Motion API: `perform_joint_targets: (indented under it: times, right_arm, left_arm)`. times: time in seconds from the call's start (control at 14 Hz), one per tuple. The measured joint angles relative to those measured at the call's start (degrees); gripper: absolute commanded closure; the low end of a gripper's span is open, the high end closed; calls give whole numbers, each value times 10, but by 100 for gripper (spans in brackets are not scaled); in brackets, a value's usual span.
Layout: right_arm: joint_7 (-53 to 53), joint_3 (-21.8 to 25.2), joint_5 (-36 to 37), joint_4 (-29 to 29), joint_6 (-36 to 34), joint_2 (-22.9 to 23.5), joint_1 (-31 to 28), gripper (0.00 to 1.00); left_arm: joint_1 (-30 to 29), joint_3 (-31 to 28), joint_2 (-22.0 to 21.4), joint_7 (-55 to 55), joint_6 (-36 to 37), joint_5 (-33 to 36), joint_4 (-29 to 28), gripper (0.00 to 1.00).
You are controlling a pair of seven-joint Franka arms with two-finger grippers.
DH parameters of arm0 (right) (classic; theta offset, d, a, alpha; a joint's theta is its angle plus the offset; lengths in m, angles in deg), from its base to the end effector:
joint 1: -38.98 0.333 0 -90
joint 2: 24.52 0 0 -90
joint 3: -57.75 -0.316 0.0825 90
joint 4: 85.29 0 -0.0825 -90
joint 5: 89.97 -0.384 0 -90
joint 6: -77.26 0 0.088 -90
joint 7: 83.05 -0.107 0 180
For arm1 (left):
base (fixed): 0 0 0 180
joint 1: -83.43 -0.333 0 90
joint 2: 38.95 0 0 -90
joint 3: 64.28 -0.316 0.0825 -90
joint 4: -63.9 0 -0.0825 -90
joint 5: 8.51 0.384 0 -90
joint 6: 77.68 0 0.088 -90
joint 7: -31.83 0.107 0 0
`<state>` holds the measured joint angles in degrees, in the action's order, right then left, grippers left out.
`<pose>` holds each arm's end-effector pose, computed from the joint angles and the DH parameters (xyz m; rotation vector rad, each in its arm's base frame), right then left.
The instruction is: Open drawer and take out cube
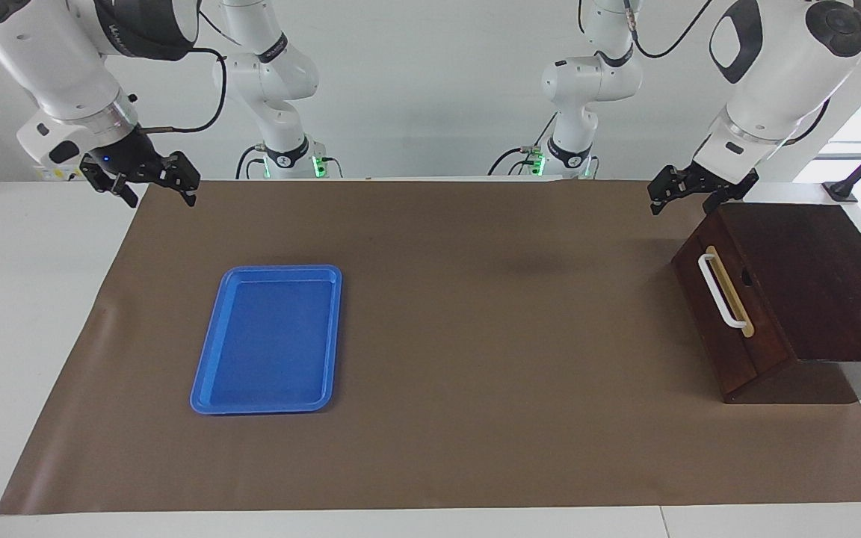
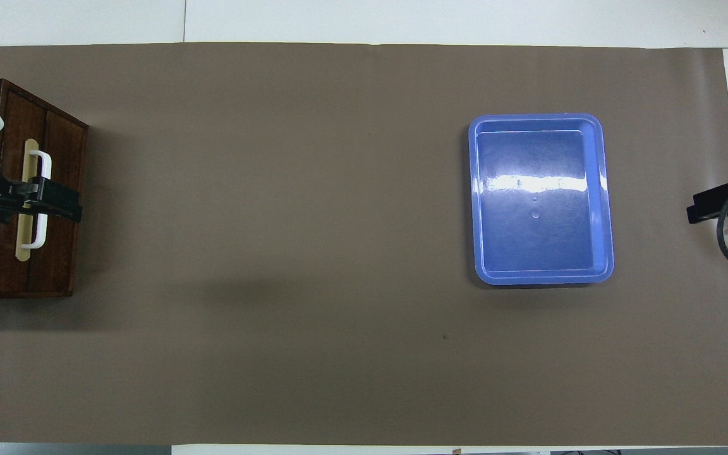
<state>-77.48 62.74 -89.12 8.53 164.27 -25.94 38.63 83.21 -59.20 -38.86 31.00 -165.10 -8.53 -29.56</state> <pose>0.5368 -0.0524 0.6025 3.1344 0.0064 -0.1489 0.5455 -0.0464 0.5917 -3.1304 0.1101 0.1675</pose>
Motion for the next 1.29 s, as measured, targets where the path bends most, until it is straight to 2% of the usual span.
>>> perform_joint_targets:
  times: [0.71,0.86,1.07,1.29]
  right_arm:
    - [0,0,0,1,0,0,0,0]
    - [0,1,0,1,0,0,-2,0]
    - [0,1,0,1,0,0,-3,0]
    - [0,1,0,1,-1,0,-6,0]
  left_arm:
    - [0,0,0,0,-8,0,0,0]
    - [7,3,0,-7,-14,21,-4,0]
    - [76,6,4,-103,-44,81,-24,0]
    - [165,8,46,-263,-61,175,-36,0]
